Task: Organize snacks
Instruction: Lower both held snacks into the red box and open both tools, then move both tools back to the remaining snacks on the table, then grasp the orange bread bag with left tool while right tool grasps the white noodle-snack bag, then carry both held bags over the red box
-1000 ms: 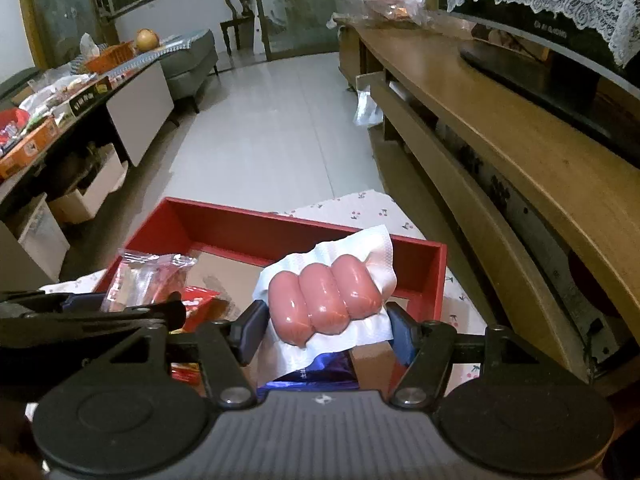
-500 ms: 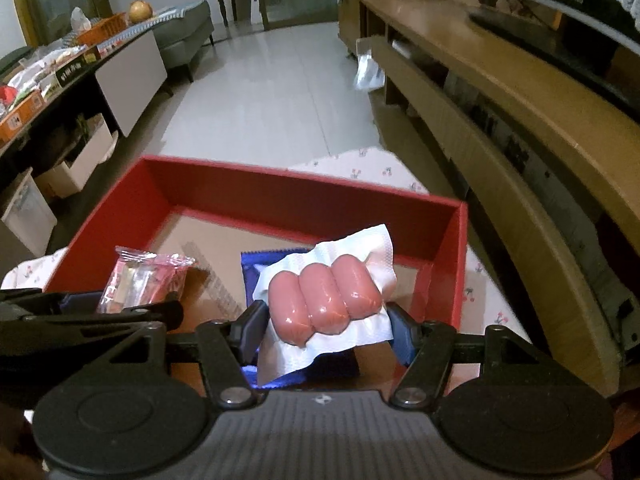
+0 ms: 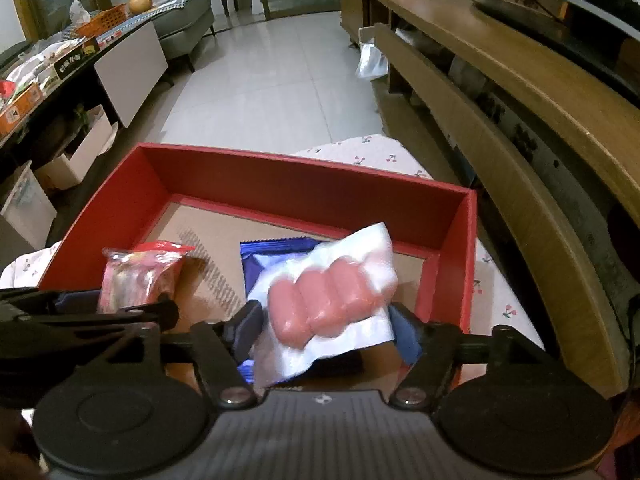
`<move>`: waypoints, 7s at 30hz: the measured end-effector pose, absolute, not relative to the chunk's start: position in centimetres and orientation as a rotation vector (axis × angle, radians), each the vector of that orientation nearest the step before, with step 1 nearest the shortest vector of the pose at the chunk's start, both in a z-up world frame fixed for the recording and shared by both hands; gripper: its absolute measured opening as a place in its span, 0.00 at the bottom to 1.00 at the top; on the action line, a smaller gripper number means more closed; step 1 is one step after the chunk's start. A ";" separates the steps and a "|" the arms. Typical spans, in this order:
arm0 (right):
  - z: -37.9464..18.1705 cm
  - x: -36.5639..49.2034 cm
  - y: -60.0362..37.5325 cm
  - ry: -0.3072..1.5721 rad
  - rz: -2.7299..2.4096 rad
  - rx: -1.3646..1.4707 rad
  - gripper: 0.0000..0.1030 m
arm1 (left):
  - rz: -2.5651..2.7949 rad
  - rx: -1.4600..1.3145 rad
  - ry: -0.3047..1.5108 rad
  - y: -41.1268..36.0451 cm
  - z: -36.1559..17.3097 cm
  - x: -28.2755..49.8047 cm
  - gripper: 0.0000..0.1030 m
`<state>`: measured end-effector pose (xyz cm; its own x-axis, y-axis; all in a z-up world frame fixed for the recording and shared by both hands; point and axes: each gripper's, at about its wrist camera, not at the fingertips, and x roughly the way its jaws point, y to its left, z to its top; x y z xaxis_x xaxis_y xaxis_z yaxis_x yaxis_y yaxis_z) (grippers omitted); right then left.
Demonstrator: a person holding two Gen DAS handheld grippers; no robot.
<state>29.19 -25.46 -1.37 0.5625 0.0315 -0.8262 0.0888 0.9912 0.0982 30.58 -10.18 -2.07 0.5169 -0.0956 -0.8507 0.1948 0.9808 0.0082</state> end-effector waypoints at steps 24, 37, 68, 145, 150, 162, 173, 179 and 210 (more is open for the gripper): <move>2.9 25.5 -24.9 0.890 0.002 0.171 0.80 | -0.165 0.092 0.950 -9.0 2.2 27.2 0.69; 4.4 21.6 -23.1 0.871 0.064 0.173 0.80 | -0.167 0.087 0.931 -6.9 3.7 23.3 0.67; 2.2 11.6 -13.6 0.994 0.328 0.065 0.80 | -0.110 0.017 1.077 3.3 0.6 12.3 0.66; -2.2 4.7 -15.7 1.120 0.297 -0.069 0.52 | -0.143 0.053 1.196 3.7 -3.7 6.8 0.40; -0.9 4.3 -16.0 1.082 0.309 -0.046 0.51 | -0.127 0.064 1.197 2.8 -3.3 6.2 0.38; 1.0 6.2 -18.0 1.035 0.290 0.065 0.36 | -0.230 0.028 1.169 0.8 -0.9 7.4 0.38; -0.6 5.3 -17.2 1.101 0.311 0.060 0.72 | -0.268 -0.014 1.189 1.0 -1.2 7.7 0.39; -3.5 5.5 -15.0 1.159 0.271 -0.074 0.74 | -0.244 -0.003 1.224 1.4 -2.3 7.5 0.39; 4.3 8.9 -18.3 0.889 0.215 0.068 0.51 | -0.306 0.020 1.019 -3.2 3.3 11.6 0.38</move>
